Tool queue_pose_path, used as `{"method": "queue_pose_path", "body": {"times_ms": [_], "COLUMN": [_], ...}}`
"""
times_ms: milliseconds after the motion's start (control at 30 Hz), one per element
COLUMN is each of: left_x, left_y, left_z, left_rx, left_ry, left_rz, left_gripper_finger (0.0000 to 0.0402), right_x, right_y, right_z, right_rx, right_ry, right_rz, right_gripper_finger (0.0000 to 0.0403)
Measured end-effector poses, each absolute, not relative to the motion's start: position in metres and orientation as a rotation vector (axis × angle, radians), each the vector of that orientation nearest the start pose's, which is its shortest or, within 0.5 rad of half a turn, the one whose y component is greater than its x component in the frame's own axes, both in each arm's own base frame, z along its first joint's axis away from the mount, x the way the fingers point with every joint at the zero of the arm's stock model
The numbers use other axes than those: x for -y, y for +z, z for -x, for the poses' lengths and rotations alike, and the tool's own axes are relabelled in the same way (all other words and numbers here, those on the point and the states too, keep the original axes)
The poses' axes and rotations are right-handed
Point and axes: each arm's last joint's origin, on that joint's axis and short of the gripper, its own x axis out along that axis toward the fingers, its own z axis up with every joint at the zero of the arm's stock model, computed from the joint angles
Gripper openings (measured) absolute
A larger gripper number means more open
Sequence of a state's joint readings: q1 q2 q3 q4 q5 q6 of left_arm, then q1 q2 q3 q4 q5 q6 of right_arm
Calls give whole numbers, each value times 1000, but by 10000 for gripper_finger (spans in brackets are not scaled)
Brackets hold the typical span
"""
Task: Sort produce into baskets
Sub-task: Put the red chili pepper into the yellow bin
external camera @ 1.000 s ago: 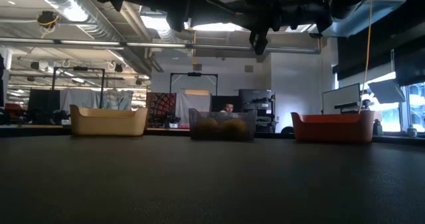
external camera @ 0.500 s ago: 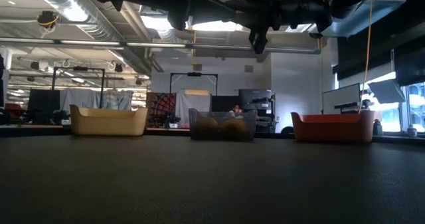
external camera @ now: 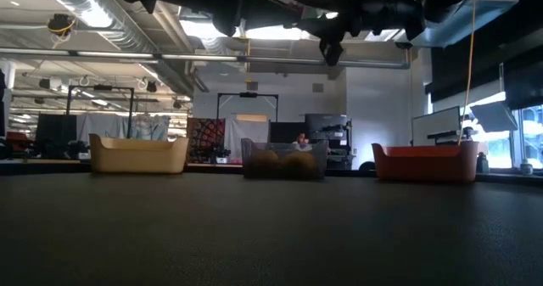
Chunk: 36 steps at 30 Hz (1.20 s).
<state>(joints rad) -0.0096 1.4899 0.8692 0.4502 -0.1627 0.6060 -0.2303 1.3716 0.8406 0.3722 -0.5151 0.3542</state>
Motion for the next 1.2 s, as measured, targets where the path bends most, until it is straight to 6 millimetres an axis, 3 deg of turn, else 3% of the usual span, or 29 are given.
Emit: {"method": "queue_pose_path", "body": {"times_ms": [333,633,1000,1200], "left_x": [0,-5,-36,-68], "left_y": [255,272,295,290], "left_z": [-323,-297,-244,-217], "left_rx": [-293,-402,-522,-659], "left_ry": [197,344,545,703], "left_rz": [-610,-533,-346,-216], "left_gripper_finger": [136,136,136,136], "right_x": [48,48,54,57], "right_y": [296,275,236,212], "right_z": [-251,-225,-235,-248], "right_rx": [-319,-631,-896,-1002], "right_ry": [119,-155,-282,-289], "right_rz": [-323,-313,-305,-313], "right_gripper_finger": [141,140,140,140]}}
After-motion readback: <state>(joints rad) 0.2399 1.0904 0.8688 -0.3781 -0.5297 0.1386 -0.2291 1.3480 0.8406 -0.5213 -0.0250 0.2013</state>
